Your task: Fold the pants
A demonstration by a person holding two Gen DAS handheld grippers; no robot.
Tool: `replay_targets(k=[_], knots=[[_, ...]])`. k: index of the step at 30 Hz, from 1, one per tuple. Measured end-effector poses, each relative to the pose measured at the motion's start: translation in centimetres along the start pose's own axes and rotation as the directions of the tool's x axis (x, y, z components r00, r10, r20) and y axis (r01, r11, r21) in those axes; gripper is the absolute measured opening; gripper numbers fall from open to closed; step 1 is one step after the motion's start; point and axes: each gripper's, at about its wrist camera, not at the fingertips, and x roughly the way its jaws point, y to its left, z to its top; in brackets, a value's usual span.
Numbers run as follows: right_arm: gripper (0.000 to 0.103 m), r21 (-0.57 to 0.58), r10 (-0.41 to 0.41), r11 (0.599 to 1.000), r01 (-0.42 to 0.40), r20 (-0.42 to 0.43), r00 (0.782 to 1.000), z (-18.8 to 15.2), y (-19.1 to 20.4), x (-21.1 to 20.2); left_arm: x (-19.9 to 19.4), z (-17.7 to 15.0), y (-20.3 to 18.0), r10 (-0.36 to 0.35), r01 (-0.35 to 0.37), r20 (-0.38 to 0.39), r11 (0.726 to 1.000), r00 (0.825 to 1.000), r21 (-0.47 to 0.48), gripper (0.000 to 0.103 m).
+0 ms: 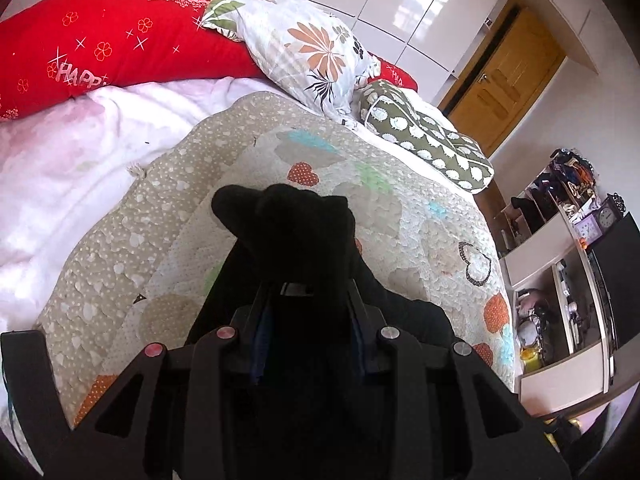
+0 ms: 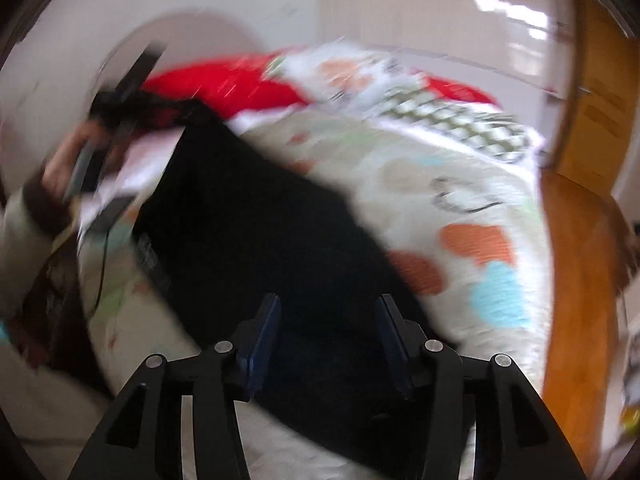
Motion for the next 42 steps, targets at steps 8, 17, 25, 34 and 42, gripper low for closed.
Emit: replay_targets(k=[8,17,25,34,42], knots=[[0.051,-0.178,-0.052,0.984,0.025,-0.149,0.987,-2.4,4.3,6.4,-0.1,-0.2,-0.1,0.012,-0.012,-0.003,1.000,1.000,0.017,0.030],[0.010,-0.117,-0.039,0.993,0.019,-0.174,0.984,-2.7,2.6,9.3,0.3,-0.4,0.1,0.018,-0.018,-0.011,1.000,1.000,0.012,0.030],[0.002,0.035,-0.125,0.991,0.126,-0.027,0.992,0.6,-2.7,4.6,-0.7,-0.1,-0.1,0.003,-0.003,-0.007,1.000,1.000,0.013,0.030],[0.002,0.104,-0.363,0.931,0.350,0.179,0.914,6.5,-7.3,-3.1,-3.1,-0.7,-2.9,-0.067,0.066,0.013,0.996,0.998,0.065,0.030],[0.002,0.046,-0.338,0.940,0.337,0.022,0.941,-1.0,-4.4,-0.7,-4.0,-8.9,-2.0,-0.045,0.049,-0.030,0.984,0.999,0.172,0.030]])
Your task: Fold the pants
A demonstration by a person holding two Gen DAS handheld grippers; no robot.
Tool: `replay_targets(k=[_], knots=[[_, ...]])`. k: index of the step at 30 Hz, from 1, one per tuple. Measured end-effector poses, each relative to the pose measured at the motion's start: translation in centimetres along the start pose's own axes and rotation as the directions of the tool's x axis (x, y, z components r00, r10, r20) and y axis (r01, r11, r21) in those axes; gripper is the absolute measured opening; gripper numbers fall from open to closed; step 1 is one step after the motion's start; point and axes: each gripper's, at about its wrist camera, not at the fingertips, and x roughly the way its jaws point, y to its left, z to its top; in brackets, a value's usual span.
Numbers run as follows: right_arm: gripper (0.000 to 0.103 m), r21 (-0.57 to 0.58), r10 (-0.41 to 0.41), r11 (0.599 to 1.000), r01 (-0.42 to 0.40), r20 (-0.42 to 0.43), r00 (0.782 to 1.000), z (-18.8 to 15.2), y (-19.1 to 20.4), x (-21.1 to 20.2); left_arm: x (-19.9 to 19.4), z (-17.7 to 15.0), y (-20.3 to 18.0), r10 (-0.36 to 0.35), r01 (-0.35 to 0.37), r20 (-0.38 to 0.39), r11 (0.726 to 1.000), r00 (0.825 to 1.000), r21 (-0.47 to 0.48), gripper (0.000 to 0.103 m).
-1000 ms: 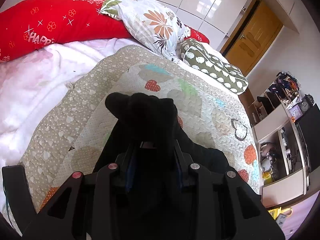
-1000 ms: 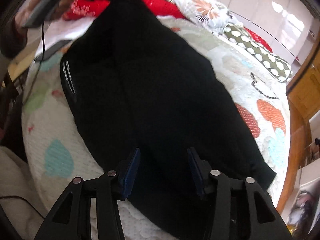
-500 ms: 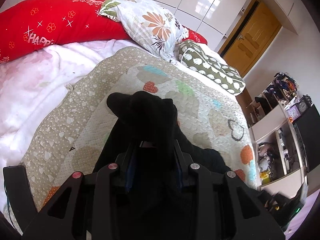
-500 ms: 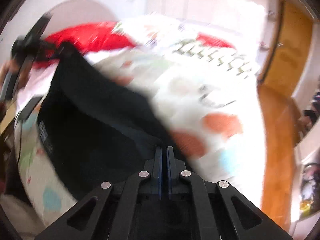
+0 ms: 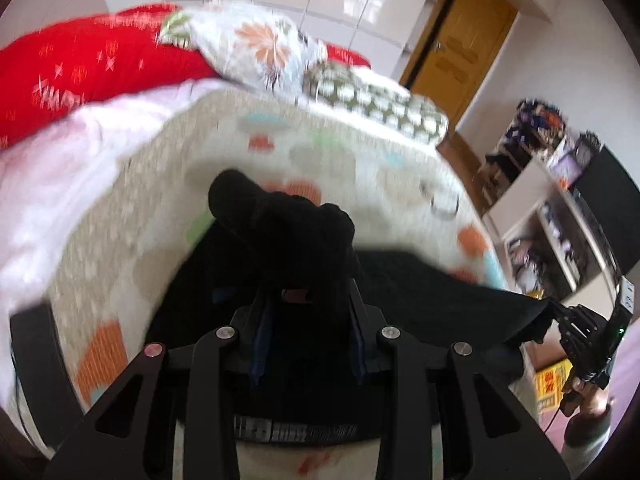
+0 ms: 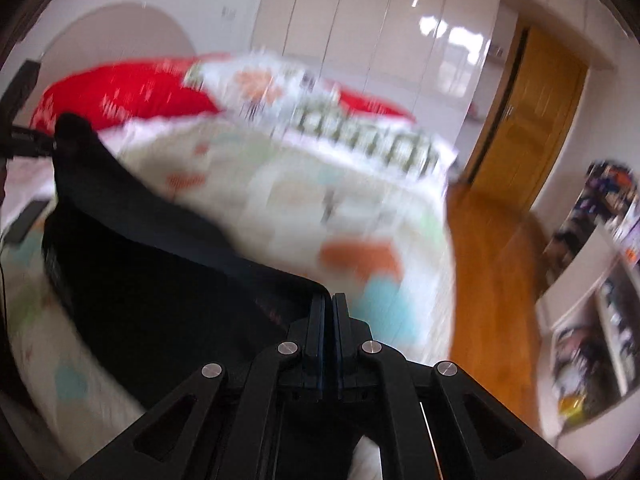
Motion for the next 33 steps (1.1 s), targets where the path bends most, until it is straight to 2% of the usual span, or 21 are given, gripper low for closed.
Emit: replay_targets(k=[4,6,8,12,13,16,17,19,21,22,23,27,31,33], knots=[[0.002,0.000,0.067,0.998,-0.068,-0.128,0.990,-6.1,2.7,1.6,2.1,-4.6,1.7,0.009,-0.013,-0.069,0.998,0.998,-0.069,0.030],[0.001,0.031,0.085,0.996,-0.081,-0.156,0.984,-8.0,3.0,1.7,2.8,-6.3,2.7,-0.003,-0.009,-0.096,0.992,0.995,-0.122,0.030],[0.001,0.072,0.102,0.993,-0.092,-0.153,0.983,-8.7,2.6,1.3,2.7,-7.0,3.0,-0.022,0.008,-0.089,0.988,0.996,-0.155,0.030],[0.001,0.175,0.141,0.977,-0.118,-0.122,0.983,-8.8,1.2,0.4,2.1,-7.6,2.5,-0.019,0.012,-0.052,0.990,0.998,-0.140,0.031],[0.001,0.171,0.149,0.977,-0.124,-0.141,0.979,-9.0,1.4,0.8,2.2,-7.7,2.8,-0.022,0.014,-0.052,0.988,0.998,-0.151,0.033],[0.003,0.131,0.127,0.986,-0.105,-0.165,0.978,-8.8,1.9,1.1,2.0,-7.8,4.3,-0.045,0.031,-0.062,0.977,0.997,-0.210,0.051],[0.005,0.136,0.132,0.985,-0.110,-0.170,0.976,-8.5,1.9,0.9,1.6,-7.8,4.7,-0.046,0.031,-0.061,0.975,0.997,-0.220,0.057],[0.014,0.143,0.164,0.980,-0.141,-0.162,0.973,-7.8,2.0,0.0,0.1,-7.7,5.8,-0.025,0.015,-0.039,0.972,0.999,-0.235,0.062],[0.048,0.137,0.195,0.974,-0.178,-0.128,0.972,-6.4,2.7,-1.0,-1.3,-7.2,6.6,0.013,-0.015,-0.012,0.971,1.000,-0.237,0.065],[0.053,0.134,0.214,0.971,-0.198,-0.113,0.970,-5.8,3.2,-1.2,-1.8,-6.9,7.1,0.027,-0.026,0.004,0.971,1.000,-0.239,0.069],[0.055,0.123,0.248,0.964,-0.236,-0.091,0.965,-4.8,4.0,-1.4,-2.3,-6.5,7.6,0.042,-0.035,0.021,0.968,0.999,-0.247,0.074],[0.055,0.075,0.368,0.928,-0.365,-0.043,0.929,-0.8,7.4,-0.4,-2.3,-4.6,9.3,0.052,-0.038,0.041,0.959,0.998,-0.280,0.077],[0.055,0.026,0.484,0.875,-0.483,-0.010,0.875,4.5,12.0,2.2,-0.3,-3.1,9.7,0.017,-0.013,0.011,0.962,1.000,-0.271,0.077],[0.055,0.016,0.537,0.843,-0.537,-0.035,0.843,6.8,14.5,4.3,0.9,-2.3,9.9,-0.017,0.013,-0.012,0.961,1.000,-0.275,0.077]])
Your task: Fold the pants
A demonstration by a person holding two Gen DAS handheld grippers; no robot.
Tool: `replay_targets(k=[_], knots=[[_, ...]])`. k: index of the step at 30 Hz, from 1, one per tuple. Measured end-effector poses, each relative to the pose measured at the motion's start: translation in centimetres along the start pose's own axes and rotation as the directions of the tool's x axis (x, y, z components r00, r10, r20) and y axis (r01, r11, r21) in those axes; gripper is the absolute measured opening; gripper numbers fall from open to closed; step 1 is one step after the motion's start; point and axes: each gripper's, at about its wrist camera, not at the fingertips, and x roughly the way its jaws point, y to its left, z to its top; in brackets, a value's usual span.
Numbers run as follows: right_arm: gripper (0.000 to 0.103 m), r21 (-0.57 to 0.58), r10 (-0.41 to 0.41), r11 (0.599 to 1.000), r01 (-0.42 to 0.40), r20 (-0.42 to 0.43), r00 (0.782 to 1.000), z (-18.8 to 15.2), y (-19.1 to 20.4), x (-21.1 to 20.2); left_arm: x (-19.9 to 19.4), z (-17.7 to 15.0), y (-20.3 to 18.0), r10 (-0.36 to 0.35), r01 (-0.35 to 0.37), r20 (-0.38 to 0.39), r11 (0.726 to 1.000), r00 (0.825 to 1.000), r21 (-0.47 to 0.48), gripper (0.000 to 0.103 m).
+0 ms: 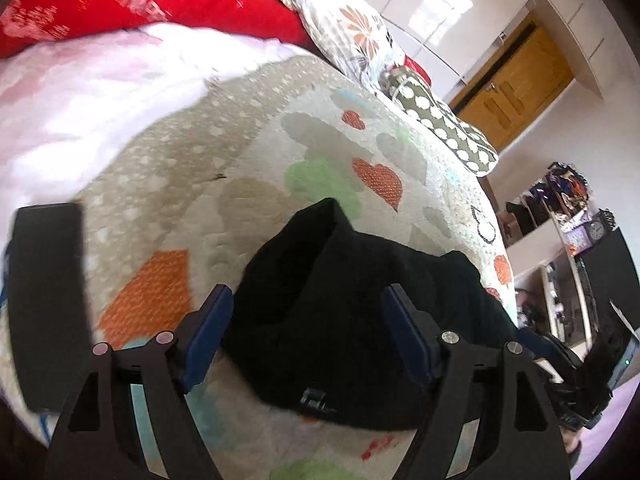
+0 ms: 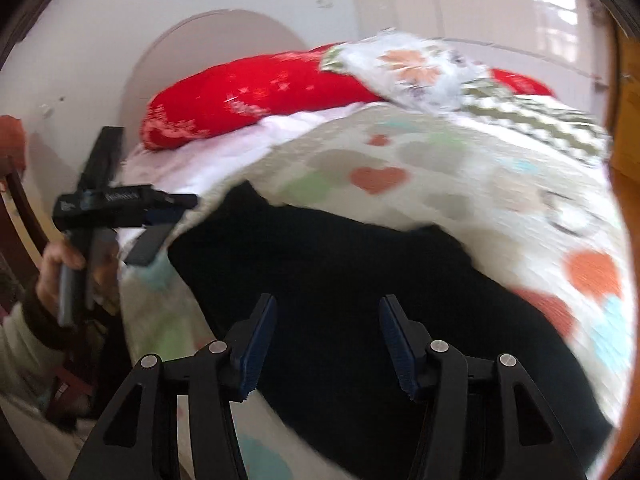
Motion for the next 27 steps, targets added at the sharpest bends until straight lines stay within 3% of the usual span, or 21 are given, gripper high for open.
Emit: replay_targets(k=[6,7,8,10,12,14,16,21,24,26,27], knots=[[0.055,-0.077,0.083,0.993,-0.090,-0.093,0.992,2.2,3.8,6.6,3.4,1.5,-0.9,-0.017,0.022,-0.086,0.998,0.996,0.065,0.077],[0.055,-0.085,0.101,0.990,-0.110,-0.103,0.990,2.0,4.5,7.4,3.9,1.6,-1.1,-0.017,0.026,-0.098,0.996,0.995,0.087,0.069],[0.055,-0.091,0.113,0.988,-0.123,-0.110,0.988,1.7,5.1,7.8,4.3,1.7,-1.2,-0.014,0.025,-0.107,0.994,0.994,0.103,0.045],[0.055,-0.089,0.134,0.985,-0.146,-0.131,0.982,1.2,6.0,9.1,5.5,2.0,-1.5,0.000,0.020,-0.146,0.991,0.989,0.134,0.016],[0.055,-0.073,0.146,0.985,-0.158,-0.152,0.978,0.9,6.4,10.1,5.5,2.6,-1.5,0.013,0.008,-0.135,0.988,0.991,0.154,0.010],[0.055,-0.068,0.157,0.983,-0.169,-0.147,0.977,1.1,6.7,10.2,4.3,3.4,-1.2,0.013,0.001,-0.087,0.987,0.996,0.163,0.009],[0.055,-0.065,0.174,0.981,-0.183,-0.122,0.977,1.4,7.0,10.0,3.0,4.3,0.4,-0.033,0.038,-0.053,0.994,0.998,0.105,0.009],[0.059,-0.011,0.191,0.981,-0.194,-0.145,0.971,0.8,7.1,12.3,6.4,3.5,2.3,0.035,-0.023,-0.146,0.996,0.989,0.081,0.010],[0.059,-0.041,0.175,0.983,-0.181,-0.121,0.977,1.5,7.8,10.8,5.7,3.5,3.2,-0.009,0.011,-0.147,1.000,0.989,0.013,0.020],[0.060,-0.092,0.159,0.981,-0.169,-0.102,0.982,1.6,8.8,9.8,4.3,3.8,3.4,0.008,-0.008,-0.113,1.000,0.994,-0.003,0.042],[0.060,-0.125,0.152,0.979,-0.163,-0.094,0.984,1.6,9.5,9.5,3.3,4.0,3.6,0.028,-0.029,-0.081,1.000,0.996,-0.008,0.047]])
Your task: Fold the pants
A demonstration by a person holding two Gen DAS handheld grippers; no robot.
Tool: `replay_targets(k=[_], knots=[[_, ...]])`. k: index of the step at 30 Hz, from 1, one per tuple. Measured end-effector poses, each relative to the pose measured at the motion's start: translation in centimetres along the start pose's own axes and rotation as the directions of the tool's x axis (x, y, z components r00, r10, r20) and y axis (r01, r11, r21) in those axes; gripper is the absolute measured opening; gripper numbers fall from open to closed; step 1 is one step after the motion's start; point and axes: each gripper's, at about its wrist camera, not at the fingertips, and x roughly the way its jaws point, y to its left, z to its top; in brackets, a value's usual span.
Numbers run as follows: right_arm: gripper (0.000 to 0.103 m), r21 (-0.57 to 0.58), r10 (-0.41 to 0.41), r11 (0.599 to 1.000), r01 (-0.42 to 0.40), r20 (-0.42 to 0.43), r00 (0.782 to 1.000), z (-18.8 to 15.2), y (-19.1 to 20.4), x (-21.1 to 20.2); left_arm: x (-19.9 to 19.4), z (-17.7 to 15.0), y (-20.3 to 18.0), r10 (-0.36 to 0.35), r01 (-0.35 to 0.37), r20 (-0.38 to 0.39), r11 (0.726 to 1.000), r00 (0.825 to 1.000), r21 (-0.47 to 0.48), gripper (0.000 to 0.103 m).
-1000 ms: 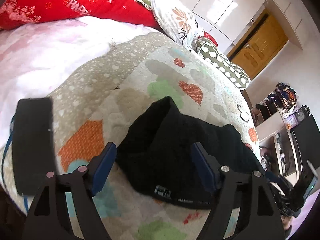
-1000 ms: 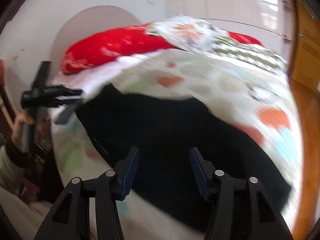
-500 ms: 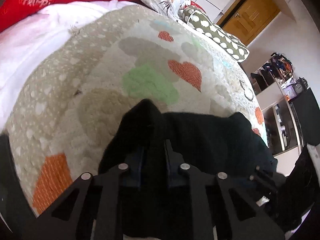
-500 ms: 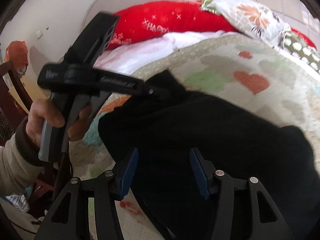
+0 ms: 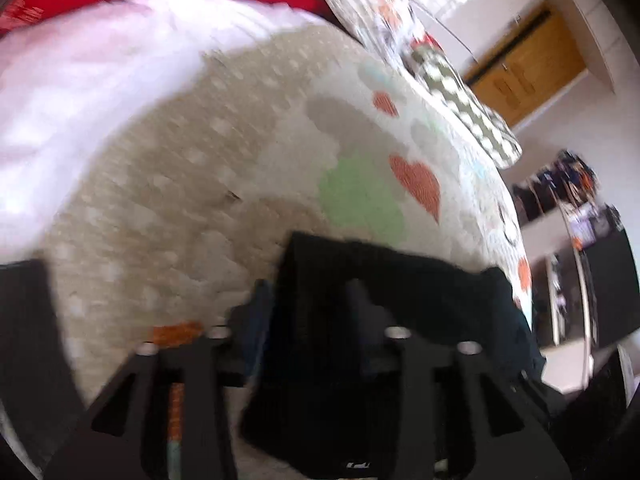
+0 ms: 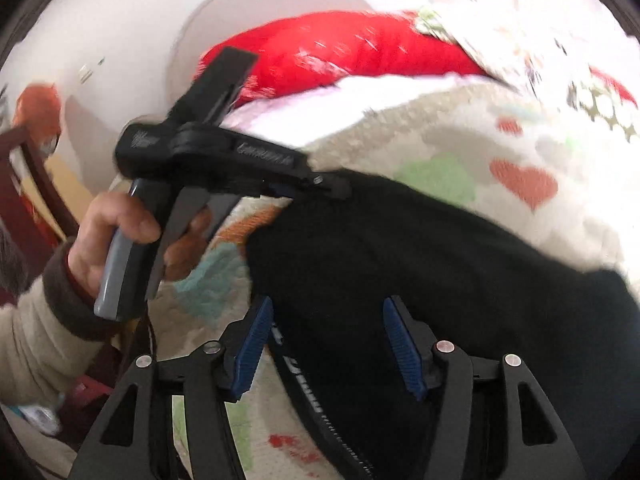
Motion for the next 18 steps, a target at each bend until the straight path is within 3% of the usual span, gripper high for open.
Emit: replay_targets(k=[5,7,8,9,11,12,14,18], knots=[[0.063,-0.177,-0.044,0.983,0.047,0.021,0.999,0.7,4.2,1.0,-4.1,-0.2,1.2,0.005,-0.003,0.080,1.000,0.997,-0.026,0.058],[0.063,-0.235,-0.118,0.965,0.117,0.010,0.993,1.2,5.2,3.0,-4.8,-0.3,1.9,0.025,-0.021,0.098,0.999,0.995,-0.040,0.060],[0.062,-0.246,-0.151,0.958,0.147,0.002,0.989,1.4,5.0,3.7,-5.3,-0.6,2.3,0.040,-0.036,0.101,0.998,0.994,-0.042,0.060],[0.048,-0.252,-0.180,0.952,0.171,-0.011,0.984,1.6,4.7,4.7,-5.4,-0.7,2.6,0.045,-0.041,0.102,0.998,0.994,-0.044,0.060],[0.026,-0.179,-0.139,0.975,0.130,-0.039,0.989,2.5,2.9,5.5,-5.7,-1.1,3.1,0.055,-0.049,0.106,0.997,0.993,-0.058,0.060],[0.023,-0.083,-0.058,0.995,0.055,-0.032,0.998,3.3,1.1,4.8,-5.8,-1.4,3.4,0.060,-0.053,0.107,0.996,0.993,-0.066,0.060],[0.020,0.045,0.022,0.999,-0.023,0.016,1.000,4.4,-1.9,3.6,-5.8,-1.8,3.7,0.056,-0.047,0.111,0.996,0.992,-0.079,0.060],[0.018,0.269,0.061,0.958,-0.101,0.153,0.986,5.8,-8.1,0.6,-4.9,-3.7,3.0,0.015,-0.012,0.076,0.999,0.997,-0.035,0.064]])
